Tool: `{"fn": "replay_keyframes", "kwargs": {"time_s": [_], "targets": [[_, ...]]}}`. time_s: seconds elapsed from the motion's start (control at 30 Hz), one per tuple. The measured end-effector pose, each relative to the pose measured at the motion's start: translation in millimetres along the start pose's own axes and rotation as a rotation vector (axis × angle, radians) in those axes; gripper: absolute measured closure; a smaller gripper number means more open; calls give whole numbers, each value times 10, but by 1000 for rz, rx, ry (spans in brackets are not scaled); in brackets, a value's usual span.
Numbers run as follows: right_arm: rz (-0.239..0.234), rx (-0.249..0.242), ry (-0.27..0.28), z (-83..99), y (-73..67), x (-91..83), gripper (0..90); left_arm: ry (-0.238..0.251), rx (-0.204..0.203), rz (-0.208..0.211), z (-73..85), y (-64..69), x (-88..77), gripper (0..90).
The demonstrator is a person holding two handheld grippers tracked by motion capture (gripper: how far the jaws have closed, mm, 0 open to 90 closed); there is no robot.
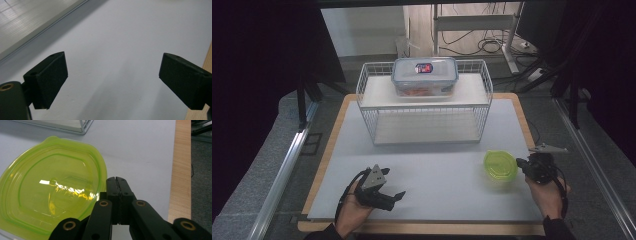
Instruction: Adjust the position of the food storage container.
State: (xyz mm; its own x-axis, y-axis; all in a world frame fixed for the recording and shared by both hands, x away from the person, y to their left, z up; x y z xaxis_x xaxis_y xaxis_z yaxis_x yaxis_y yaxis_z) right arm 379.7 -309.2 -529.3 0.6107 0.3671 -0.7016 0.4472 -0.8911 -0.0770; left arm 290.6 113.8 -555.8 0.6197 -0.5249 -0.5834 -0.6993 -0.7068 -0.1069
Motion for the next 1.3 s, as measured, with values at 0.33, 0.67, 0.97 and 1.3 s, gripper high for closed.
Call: {"fn": "replay_keyframes", "kwargs": {"time_s": [0.33,0.67,0.97,1.3], "targets": [[-44,1,-1,-22,-124,53,900,-4,1,2,4,8,11,82],[-57,37,-33,83,-12,74,900,-4,0,2,3,6,4,82],[-105,15,-108,184,-158,232,900,-12,-9,2,17,-14,-8,83],[-138,-5,-132,213,-285,339,900,-19,-27,-14,68,-67,-59,84]]}}
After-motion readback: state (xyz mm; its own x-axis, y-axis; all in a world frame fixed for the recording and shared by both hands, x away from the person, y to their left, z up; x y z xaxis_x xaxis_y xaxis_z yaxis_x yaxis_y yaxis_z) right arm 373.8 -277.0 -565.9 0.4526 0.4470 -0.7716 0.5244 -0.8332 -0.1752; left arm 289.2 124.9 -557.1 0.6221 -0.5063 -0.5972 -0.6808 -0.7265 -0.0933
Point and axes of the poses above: each handheld gripper's, and its own axes: x roughly forward along the jaws, z roughly out of its underside, y roughly to its right, the point moved 8 cm from there along x, roughly forward along the jaws, and after that the axes turned 7 degrees about -z, right-handed, at the moved point
